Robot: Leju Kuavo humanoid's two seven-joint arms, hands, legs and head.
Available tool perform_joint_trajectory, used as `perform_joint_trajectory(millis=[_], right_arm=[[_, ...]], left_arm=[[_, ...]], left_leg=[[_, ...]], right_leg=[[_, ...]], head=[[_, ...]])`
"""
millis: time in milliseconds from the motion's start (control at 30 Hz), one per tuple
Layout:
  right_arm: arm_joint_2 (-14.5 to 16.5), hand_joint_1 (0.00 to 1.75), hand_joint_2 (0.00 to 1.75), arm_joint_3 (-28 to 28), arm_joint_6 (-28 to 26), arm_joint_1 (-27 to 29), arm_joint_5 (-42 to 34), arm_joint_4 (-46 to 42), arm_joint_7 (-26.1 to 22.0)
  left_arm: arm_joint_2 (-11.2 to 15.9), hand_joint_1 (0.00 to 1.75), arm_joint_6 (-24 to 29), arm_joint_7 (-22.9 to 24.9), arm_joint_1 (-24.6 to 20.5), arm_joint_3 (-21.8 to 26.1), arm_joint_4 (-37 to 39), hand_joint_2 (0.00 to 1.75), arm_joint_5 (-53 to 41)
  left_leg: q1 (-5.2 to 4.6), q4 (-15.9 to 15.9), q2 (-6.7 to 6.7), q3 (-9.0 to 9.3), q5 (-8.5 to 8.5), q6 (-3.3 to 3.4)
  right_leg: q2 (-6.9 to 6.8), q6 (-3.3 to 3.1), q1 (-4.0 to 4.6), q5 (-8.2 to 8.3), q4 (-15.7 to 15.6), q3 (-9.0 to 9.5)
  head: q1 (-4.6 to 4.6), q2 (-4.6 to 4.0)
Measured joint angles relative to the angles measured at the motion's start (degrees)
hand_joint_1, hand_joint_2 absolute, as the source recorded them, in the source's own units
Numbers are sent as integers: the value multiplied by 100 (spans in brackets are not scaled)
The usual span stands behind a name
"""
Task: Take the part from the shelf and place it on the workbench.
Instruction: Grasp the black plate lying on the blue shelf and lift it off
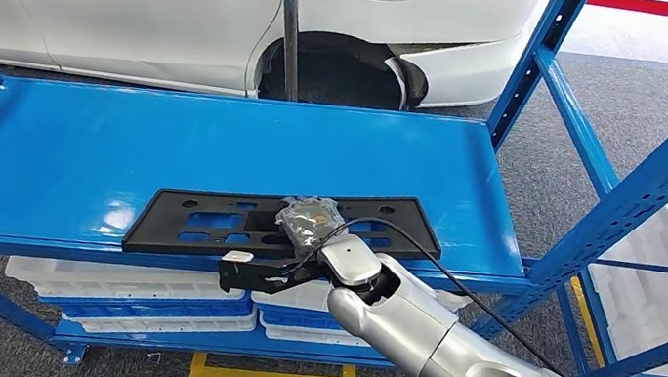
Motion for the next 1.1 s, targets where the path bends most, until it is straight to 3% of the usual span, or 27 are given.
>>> perform_joint_trajectory(millis=[400,1100], right_arm=[[-173,175,175,-32,-766,353,758,-437,72],[-484,175,175,-450,-1009,316,1113,-1496,179]], left_arm=[[-1,0,133,-34,-42,1,0,175,-35],[-1,0,155,-93,-161,15,0,175,-69]], left_leg=[[2,0,1,-24,7,-5],[3,-3,1,-45,8,-9]], right_leg=[[0,-10,2,12,2,-24],[-2,-13,3,12,2,-48]], head=[[0,0],[0,0]])
